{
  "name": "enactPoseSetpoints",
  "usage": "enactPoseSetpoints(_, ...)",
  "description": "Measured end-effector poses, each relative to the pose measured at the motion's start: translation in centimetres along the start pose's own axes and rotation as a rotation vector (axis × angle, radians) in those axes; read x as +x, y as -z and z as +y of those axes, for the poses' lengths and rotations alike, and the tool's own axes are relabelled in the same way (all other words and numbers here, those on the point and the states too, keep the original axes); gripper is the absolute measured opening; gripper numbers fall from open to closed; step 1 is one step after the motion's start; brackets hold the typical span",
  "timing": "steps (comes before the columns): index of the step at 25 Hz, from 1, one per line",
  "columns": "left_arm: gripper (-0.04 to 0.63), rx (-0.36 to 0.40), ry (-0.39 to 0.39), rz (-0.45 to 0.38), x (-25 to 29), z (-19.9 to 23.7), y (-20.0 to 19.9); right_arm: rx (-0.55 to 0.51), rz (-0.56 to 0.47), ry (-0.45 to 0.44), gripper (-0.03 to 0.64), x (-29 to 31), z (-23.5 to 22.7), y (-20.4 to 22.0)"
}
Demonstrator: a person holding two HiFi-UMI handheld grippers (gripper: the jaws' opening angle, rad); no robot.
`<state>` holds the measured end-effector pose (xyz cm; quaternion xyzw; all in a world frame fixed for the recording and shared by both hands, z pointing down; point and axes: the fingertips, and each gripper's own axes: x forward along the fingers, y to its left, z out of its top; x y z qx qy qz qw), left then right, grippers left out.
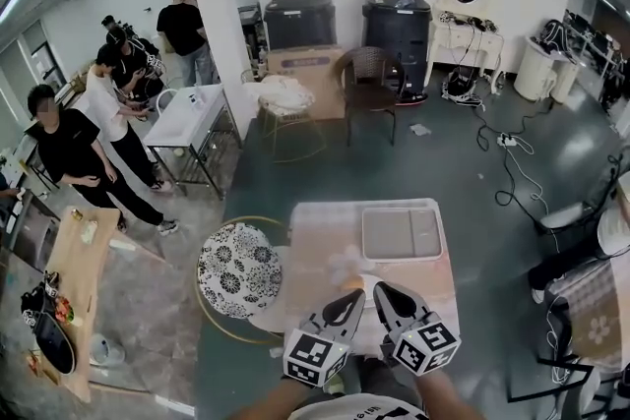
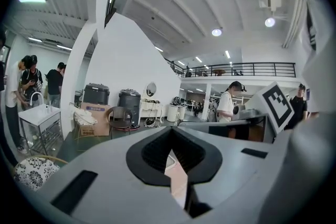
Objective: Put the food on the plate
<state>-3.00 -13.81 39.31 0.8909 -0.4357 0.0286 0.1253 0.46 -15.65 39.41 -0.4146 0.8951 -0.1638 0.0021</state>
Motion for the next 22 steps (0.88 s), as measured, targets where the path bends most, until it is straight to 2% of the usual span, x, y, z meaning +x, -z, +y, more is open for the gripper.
enactPoseSetpoints(6, 0.005, 0.006, -0.004, -0.024, -0.6, 0.2, -0.9, -0.017, -0.004, -0.002, 0.015, 0.0, 0.8, -0.4)
enactPoseSetpoints(22, 0.005, 0.003, -0.013, -0.035, -1.6, 0.2, -0.5, -0.034, 0.007, -0.004, 0.014, -0.5, 1.8, 0.4)
